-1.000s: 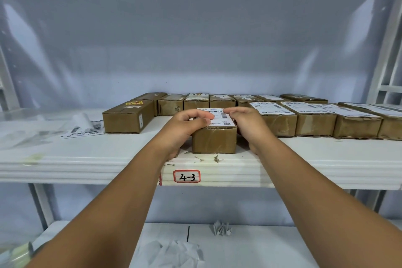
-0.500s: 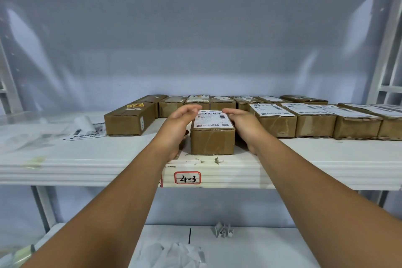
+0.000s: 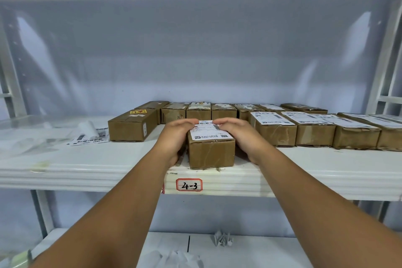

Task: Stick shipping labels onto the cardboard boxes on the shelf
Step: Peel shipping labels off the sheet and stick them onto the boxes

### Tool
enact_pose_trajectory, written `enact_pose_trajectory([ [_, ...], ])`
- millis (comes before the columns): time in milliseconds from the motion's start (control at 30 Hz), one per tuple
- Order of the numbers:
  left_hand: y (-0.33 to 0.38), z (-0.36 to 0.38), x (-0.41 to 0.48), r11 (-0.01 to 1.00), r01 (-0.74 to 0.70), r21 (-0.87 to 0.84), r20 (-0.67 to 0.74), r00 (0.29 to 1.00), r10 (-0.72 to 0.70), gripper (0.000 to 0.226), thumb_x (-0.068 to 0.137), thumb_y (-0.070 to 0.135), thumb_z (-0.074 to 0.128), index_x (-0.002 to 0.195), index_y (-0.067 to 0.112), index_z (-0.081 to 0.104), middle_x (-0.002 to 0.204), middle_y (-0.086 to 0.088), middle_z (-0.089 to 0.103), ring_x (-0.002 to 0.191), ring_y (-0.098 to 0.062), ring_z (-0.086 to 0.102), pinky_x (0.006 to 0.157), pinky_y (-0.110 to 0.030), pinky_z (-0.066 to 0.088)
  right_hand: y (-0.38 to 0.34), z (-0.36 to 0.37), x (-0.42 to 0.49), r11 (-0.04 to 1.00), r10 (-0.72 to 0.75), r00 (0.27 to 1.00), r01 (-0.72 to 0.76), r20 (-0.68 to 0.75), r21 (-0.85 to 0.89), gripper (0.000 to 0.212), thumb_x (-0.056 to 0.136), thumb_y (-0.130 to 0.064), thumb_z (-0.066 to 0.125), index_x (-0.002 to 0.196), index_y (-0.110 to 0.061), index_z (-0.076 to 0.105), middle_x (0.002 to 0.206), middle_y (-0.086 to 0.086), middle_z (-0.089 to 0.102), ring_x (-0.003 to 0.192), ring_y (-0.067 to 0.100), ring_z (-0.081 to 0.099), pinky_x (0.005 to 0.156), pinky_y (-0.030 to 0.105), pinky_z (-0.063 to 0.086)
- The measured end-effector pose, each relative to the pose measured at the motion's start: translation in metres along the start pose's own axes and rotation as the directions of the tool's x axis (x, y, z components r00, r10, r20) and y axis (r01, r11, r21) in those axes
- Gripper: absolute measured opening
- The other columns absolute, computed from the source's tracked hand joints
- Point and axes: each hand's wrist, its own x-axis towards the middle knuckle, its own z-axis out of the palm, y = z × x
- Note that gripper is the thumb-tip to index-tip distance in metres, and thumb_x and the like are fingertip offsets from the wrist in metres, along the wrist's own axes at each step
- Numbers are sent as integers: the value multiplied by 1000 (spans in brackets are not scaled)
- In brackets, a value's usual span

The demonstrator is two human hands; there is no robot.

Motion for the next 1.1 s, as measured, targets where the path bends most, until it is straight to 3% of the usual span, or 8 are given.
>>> enact_pose_trajectory([
  [233,-3,-3,7,996,39,-75,-105,993,-47,29,94,15,50,123,22,51,91,1,61,72,-14,56,60,-28,43,3,0,3,1000,-5,1000,5,-21,13,22,91,-15,56,110,-20,66,100,-3,67,89,10,60,80,19,44],
  [333,-1,-2,2,999,-46,-19,46,998,46,26,91,19,57,113,30,61,122,1,56,111,-19,56,94,-39,47,3,0,2,1000,4,999,-3,-36,23,24,93,-14,53,114,-17,63,96,-1,65,87,12,58,71,18,44],
  [433,1,1,-6,980,-124,156,185,978,94,19,86,18,62,95,33,71,149,-3,29,142,-13,18,110,-34,24,2,-1,2,999,-3,999,5,-43,47,22,95,-10,48,110,-16,64,96,5,64,89,16,55,67,19,43],
  [567,0,2,-1,1000,-3,-14,24,1000,4,18,90,8,56,94,17,71,121,-14,62,101,-24,61,85,-34,49,6,-2,5,1000,-1,997,3,-71,26,20,96,-14,50,107,-18,66,100,-1,66,88,12,60,70,17,46],
  [667,2,1,-2,998,-15,-54,-121,993,8,19,92,9,53,105,14,66,100,-5,66,83,-13,58,72,-29,47,9,-3,9,1000,7,990,-9,-139,-10,16,93,-20,55,104,-21,67,102,-4,66,94,13,60,72,20,44],
  [767,3,0,-7,996,-83,39,53,995,81,16,90,24,59,103,26,68,111,3,65,105,-15,56,94,-35,44,12,-4,11,995,8,968,-34,-250,-98,20,91,-26,58,107,-18,67,108,-2,66,100,16,59,85,28,45],
  [867,3,4,-14,980,-131,148,312,947,79,19,84,32,62,102,28,68,110,13,63,102,-8,58,87,-28,47,10,-4,10,988,-10,953,-36,-303,-148,15,90,-24,56,98,-19,68,102,-2,68,99,19,61,89,31,47],
  [1100,-2,1,-6,948,-172,268,424,905,44,55,54,33,78,107,36,67,152,14,20,137,-11,27,109,-34,36,7,-4,7,985,-32,937,-29,-348,-171,15,91,-23,53,94,-21,67,96,-3,67,92,18,63,84,33,52],
])
